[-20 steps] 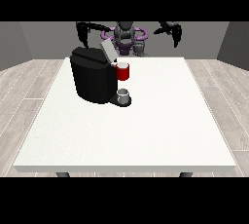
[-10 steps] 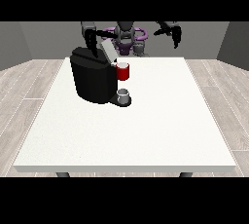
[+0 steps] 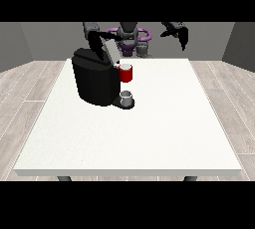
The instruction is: Insert the coffee pod into the coffee machine and close the lid
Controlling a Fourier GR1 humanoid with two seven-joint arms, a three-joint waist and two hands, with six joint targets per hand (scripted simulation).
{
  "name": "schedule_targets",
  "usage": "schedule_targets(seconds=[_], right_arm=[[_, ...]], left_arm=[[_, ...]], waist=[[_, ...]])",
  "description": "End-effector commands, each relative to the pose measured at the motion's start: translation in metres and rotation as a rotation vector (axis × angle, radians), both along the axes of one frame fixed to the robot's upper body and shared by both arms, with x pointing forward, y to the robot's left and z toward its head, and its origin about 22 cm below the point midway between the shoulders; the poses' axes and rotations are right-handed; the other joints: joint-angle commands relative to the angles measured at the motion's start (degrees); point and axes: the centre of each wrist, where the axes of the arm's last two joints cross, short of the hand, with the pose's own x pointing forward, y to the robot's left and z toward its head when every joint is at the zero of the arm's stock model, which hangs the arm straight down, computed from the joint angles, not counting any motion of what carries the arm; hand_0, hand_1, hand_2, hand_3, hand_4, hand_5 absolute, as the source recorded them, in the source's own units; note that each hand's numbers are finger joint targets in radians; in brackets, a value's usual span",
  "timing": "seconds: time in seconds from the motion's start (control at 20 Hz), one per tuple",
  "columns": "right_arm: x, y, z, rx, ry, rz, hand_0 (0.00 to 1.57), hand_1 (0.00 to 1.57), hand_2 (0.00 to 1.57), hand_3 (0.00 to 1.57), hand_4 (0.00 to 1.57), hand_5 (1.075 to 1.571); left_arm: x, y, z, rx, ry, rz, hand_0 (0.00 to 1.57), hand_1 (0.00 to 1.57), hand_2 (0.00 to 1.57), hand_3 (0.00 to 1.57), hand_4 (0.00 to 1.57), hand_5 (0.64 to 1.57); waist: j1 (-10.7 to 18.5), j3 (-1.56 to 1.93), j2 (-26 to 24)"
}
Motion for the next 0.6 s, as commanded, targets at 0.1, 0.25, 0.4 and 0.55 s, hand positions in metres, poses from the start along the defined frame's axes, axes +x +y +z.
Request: schedule_targets(seconds=[0.1,0.25,0.4,0.55], right_arm=[[0.005,0.012,0.003,-0.069,-0.047,0.030,0.00,0.00,0.00,0.00,0.13,1.571],[0.014,0.045,0.027,-0.082,-0.069,0.082,0.00,0.00,0.00,0.00,0.16,1.571],[0.020,0.023,0.041,-0.115,-0.114,0.096,0.00,0.00,0.00,0.00,0.04,1.571],[0.025,0.046,0.058,-0.120,-0.125,0.072,0.00,0.00,0.00,0.00,0.00,1.571]], left_arm=[[-0.014,0.001,-0.007,0.017,-0.021,0.010,0.00,0.00,0.00,0.00,0.33,1.571],[-0.005,0.000,0.004,0.038,-0.009,0.019,0.00,0.00,0.00,0.00,0.35,1.571],[0.004,-0.005,0.026,0.028,-0.028,0.012,0.00,0.00,0.00,0.00,0.35,1.571],[-0.008,-0.014,0.000,0.035,-0.012,-0.012,0.00,0.00,0.00,0.00,0.36,1.571]], waist=[[-0.10,0.04,2.26],[1.29,0.03,1.83],[1.60,0.05,3.16],[3.82,0.03,3.98]])
